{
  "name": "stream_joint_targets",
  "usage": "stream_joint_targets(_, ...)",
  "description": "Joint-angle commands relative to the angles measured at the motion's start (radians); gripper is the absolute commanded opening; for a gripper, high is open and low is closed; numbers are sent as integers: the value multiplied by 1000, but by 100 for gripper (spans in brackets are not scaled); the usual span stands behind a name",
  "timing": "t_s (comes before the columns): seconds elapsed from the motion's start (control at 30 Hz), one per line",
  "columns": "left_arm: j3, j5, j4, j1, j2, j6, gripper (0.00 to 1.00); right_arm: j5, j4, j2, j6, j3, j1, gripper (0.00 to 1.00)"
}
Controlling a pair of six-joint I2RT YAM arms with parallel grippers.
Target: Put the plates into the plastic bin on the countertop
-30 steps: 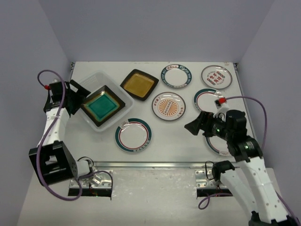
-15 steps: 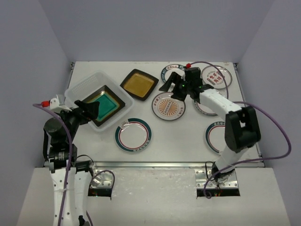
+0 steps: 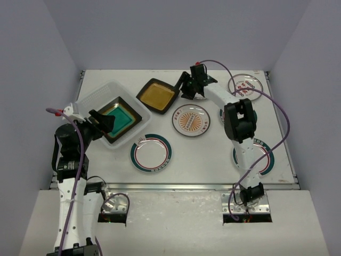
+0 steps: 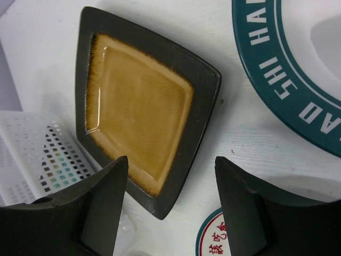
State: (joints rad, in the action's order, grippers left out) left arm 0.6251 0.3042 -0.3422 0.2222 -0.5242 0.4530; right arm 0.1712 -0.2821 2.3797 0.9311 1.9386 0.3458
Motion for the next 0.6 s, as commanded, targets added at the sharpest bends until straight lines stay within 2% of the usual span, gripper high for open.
stream_joint_targets(0.0, 13, 6, 42, -6, 17, -10, 100, -29, -49, 61, -28, 128, 2, 66)
stream_joint_targets(0.13, 11, 7, 43, -6, 16, -10, 100, -21, -2, 79, -12, 96, 2, 66)
stream_joint_targets(0.27, 12, 7, 42, -5, 6, -11, 100, 11, -16, 147, 8, 174, -1, 65)
stream_joint_targets(0.47, 12, 6, 42, -6, 2, -11, 100, 54, 14, 215, 46, 223, -4, 50)
stream_joint_targets(0.57, 13, 10, 41, -6, -5, -11, 100, 62, 17, 248, 72, 232, -7, 47)
